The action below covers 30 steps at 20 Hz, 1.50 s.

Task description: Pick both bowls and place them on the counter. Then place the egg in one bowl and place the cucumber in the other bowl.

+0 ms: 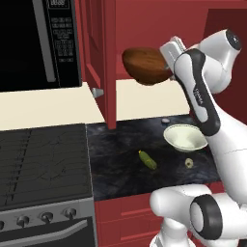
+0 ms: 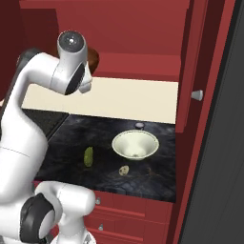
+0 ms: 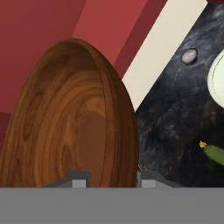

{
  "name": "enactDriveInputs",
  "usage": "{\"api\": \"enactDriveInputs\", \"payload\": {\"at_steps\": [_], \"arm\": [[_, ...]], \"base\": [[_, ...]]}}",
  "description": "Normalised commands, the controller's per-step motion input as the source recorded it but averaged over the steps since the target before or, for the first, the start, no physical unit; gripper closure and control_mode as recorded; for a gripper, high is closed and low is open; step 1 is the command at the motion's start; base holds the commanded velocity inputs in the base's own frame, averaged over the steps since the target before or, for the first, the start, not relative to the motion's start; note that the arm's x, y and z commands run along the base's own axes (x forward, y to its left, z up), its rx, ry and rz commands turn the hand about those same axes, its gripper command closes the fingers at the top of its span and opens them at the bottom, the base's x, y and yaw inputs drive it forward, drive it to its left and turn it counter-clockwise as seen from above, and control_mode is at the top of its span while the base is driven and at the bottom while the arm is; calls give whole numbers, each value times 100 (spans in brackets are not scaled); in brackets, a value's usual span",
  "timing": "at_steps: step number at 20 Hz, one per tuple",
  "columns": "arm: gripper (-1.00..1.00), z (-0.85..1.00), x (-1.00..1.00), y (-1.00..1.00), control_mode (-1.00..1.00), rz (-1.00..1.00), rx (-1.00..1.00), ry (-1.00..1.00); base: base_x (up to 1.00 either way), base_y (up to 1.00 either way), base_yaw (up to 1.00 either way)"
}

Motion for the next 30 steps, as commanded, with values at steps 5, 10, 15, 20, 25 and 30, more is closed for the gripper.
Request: {"api": "enactDriveInputs", "payload": {"at_steps": [5, 10, 15, 20, 25, 30], "arm": [[100, -36, -86, -49, -100, 0, 0, 3], [100, -47, -75, -35, -100, 0, 0, 5], [100, -86, -46, -4, -100, 12, 0, 6], [100, -83, -6, 38, -100, 32, 0, 2], [100, -60, 11, 62, -100, 25, 0, 7], [100, -69, 25, 70, -100, 8, -7, 9]], "base": [[0, 0, 0], [0, 0, 0], [0, 0, 0], [0, 0, 0], [0, 0, 0], [0, 0, 0]]}}
